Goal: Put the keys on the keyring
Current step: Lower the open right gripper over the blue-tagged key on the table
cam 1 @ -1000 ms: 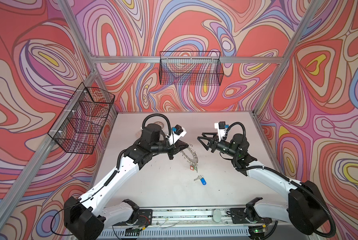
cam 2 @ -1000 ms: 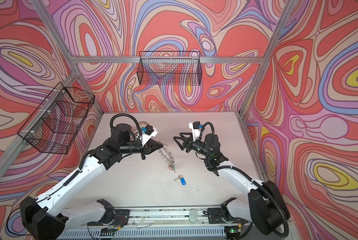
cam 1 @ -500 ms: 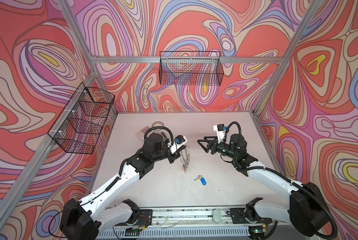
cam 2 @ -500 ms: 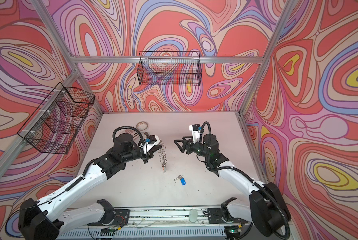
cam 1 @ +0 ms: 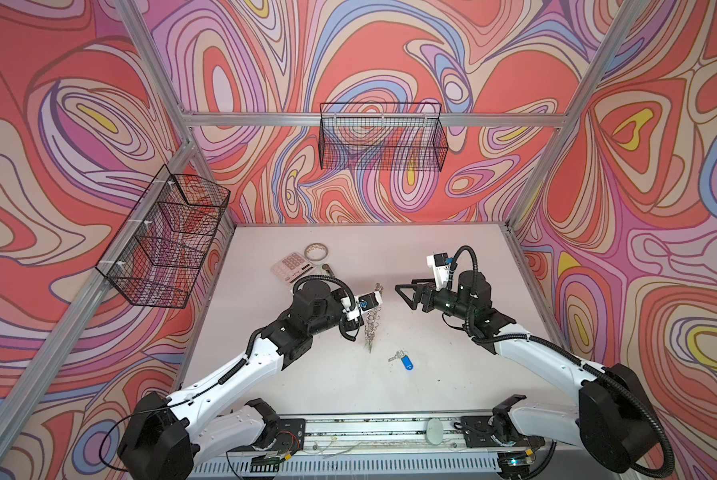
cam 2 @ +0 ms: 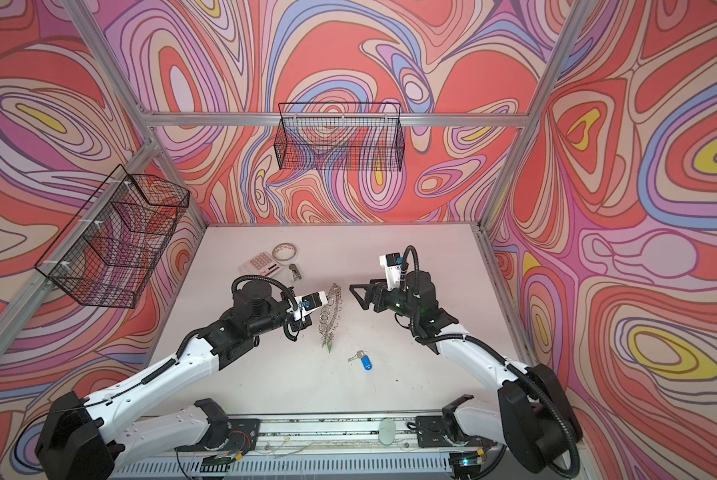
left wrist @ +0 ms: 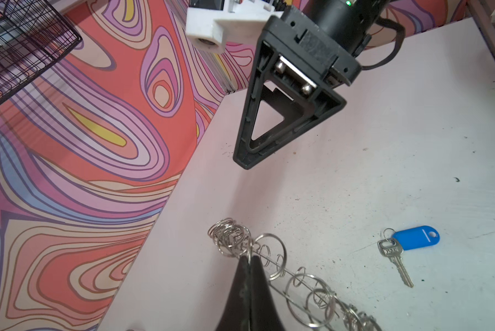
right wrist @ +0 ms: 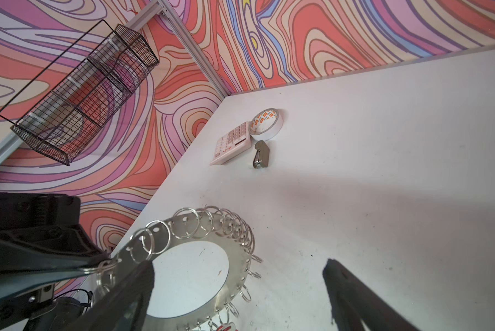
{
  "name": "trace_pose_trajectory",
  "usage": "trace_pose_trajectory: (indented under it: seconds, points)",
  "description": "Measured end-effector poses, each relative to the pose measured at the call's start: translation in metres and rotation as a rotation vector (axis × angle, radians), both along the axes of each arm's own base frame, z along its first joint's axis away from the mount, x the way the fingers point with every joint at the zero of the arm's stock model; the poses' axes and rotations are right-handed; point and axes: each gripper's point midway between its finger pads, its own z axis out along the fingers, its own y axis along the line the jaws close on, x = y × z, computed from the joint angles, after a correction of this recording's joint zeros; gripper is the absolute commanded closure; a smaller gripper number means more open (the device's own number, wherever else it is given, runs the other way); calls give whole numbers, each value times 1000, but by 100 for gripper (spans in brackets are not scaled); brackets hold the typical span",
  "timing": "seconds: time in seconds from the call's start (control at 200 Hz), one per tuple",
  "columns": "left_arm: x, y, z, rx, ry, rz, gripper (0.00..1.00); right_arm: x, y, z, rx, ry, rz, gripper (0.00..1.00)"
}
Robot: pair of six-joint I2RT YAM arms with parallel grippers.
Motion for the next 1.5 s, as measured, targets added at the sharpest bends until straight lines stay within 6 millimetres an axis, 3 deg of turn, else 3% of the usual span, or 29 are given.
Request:
trace_pose_trajectory:
  seconds: [0.31,0.406,0.546,0.676,0.987,1.177,1.377,1.502]
  points:
    - [6,6,-3,-41,36,71,100,-25,-13,-42,-77,207,-40,23]
    - [6,13,3,-84,77,124,100,-45,-11,-66,-131,309,-30,25]
    - [3,28,15,-170,118,206,100,-90,1,-102,-237,448,30,32]
    - [-6,39,16,-235,162,243,100,-115,-1,-130,-287,545,42,32]
    - [-13,47,9,-292,231,281,100,-118,-6,-173,-350,638,14,32]
    - [-14,48,10,-297,236,285,100,-117,3,-173,-288,632,23,34]
    - [-14,48,8,-297,243,284,100,-139,7,-173,-250,668,44,37]
    - [-14,48,7,-299,245,284,100,-152,19,-171,-236,691,70,34]
